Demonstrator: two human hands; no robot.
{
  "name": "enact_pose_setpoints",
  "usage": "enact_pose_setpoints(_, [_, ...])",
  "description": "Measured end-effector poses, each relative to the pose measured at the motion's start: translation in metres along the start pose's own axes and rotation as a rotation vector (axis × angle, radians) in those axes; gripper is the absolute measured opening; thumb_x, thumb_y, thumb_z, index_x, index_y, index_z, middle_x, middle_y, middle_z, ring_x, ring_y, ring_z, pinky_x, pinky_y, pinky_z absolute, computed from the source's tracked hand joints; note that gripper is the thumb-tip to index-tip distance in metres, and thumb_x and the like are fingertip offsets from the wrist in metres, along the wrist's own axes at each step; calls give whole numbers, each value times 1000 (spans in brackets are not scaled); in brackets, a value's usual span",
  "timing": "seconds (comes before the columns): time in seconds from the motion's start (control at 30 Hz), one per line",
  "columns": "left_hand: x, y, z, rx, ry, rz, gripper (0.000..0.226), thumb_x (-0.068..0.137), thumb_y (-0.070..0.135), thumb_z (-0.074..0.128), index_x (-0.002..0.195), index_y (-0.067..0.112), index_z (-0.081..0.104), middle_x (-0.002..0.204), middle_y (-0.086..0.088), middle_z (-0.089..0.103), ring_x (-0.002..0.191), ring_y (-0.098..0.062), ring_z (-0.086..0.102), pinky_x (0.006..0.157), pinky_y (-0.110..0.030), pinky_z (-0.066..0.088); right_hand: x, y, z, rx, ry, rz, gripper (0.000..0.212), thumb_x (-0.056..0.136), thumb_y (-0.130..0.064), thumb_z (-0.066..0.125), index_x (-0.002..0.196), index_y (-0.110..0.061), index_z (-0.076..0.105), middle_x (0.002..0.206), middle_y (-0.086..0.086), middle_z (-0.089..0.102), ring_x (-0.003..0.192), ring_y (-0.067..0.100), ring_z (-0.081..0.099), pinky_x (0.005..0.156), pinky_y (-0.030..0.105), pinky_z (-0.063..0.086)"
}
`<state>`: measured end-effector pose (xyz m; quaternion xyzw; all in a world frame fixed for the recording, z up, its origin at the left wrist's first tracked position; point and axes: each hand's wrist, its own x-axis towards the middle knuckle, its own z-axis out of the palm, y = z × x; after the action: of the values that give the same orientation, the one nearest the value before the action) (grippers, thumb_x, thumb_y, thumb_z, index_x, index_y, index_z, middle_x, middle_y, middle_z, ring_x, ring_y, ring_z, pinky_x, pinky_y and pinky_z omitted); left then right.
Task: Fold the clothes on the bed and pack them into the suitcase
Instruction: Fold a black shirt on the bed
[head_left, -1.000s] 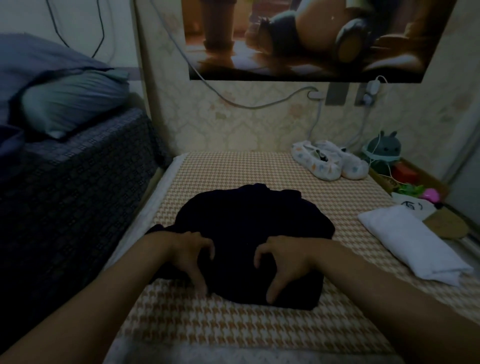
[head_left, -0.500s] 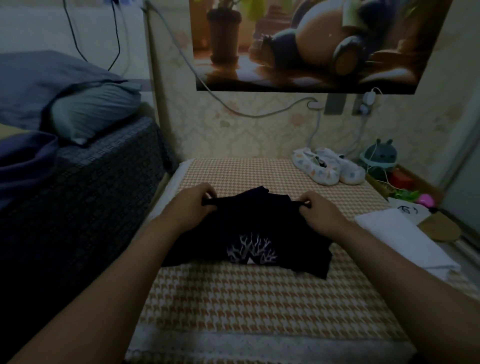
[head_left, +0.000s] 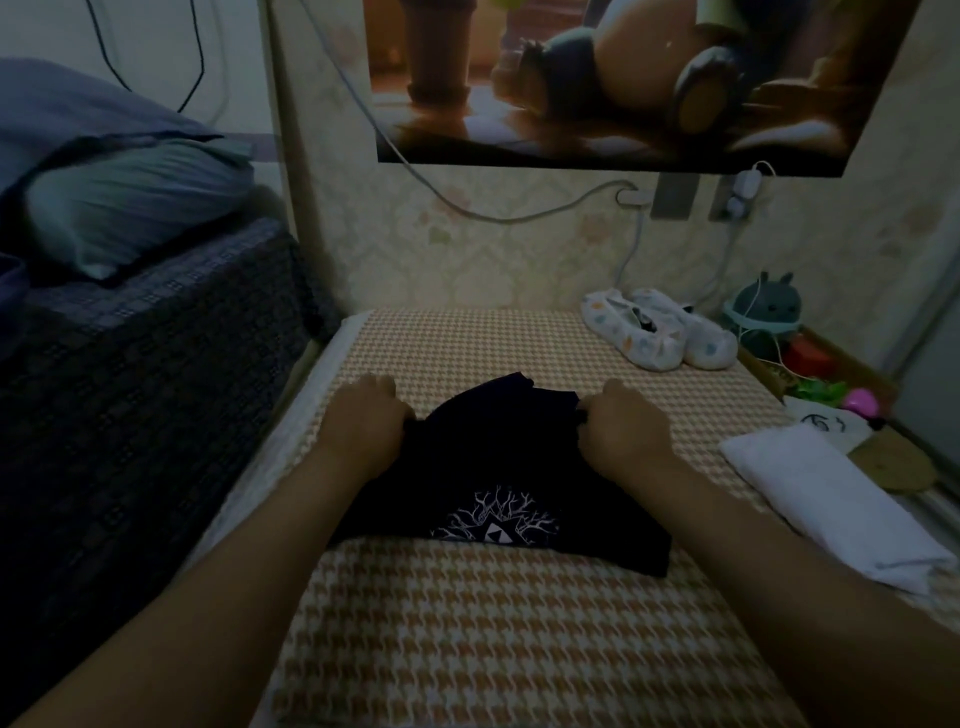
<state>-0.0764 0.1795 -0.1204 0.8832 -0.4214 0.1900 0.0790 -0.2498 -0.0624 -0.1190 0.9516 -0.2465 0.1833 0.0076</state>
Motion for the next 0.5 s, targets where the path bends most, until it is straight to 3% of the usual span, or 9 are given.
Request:
enact_pose_setpoints(0.03, [9,-2,-4,-25,60,-49,6,86,4,65,87,4,72,96,-20,65,88,-38,61,72,-43,51,10,0,-7,42,-27,75,18,91,-19,53,79,-12,64,87,6,62,69,20,53,51,25,27])
enact_pose_setpoints(0.1, [34,-3,-14,-70,-179,-326,30,98,22,51,122,7,62,126,-16,59,113,-35,55,94,-42,44,34,1,-16,225,-157,223,27,90,-16,52,64,-10,50,75,5,57,63,18,50,52,24,32])
enact_pose_setpoints(0.13, [47,-4,-19,-116,-250,-424,35,100,27,45,127,9,58,128,-16,58,114,-34,56,97,-42,44,50,2,-18,333,-190,268,28,91,-14,53,63,-9,47,77,5,57,67,20,54,55,23,36])
enact_pose_setpoints(0.2, [77,-4,-31,-372,-95,-534,32,97,22,43,119,9,62,109,-16,67,95,-34,66,85,-42,55,86,3,-25,663,-116,414,12,91,-11,54,80,-8,57,85,8,59,79,26,63,62,25,46])
enact_pose_setpoints(0.23, [91,-2,-36,-512,16,-559,32,98,19,43,123,11,59,113,-17,66,97,-35,66,85,-41,55,100,3,-30,844,-51,465,8,92,-11,54,96,-10,61,89,9,59,85,29,64,65,28,50])
enact_pose_setpoints(0.3, [115,4,-45,-666,66,-514,51,101,17,44,150,20,30,144,-15,46,122,-35,51,96,-39,45,119,0,-40,1005,-26,409,47,95,-13,57,139,-15,43,122,10,55,106,32,59,74,33,51])
enact_pose_setpoints(0.37, [129,12,-46,-786,-5,-441,81,100,14,49,152,35,-9,157,-11,24,132,-35,42,99,-41,42,120,-5,-41,977,-74,263,82,94,-12,59,154,-27,4,151,4,32,111,28,57,66,27,51])
enact_pose_setpoints(0.43, [131,19,-34,-757,-60,-347,88,98,10,52,152,34,-13,151,-8,32,125,-33,48,99,-40,45,110,-10,-27,887,-62,89,77,91,-9,55,153,-23,12,144,-3,37,95,23,61,62,25,48])
enact_pose_setpoints(0.5, [120,24,-7,-653,-32,-268,76,95,9,54,154,25,9,150,-9,35,130,-30,43,108,-38,38,93,-10,2,710,-116,-62,66,88,-16,57,148,-19,31,148,4,40,121,25,53,93,32,47])
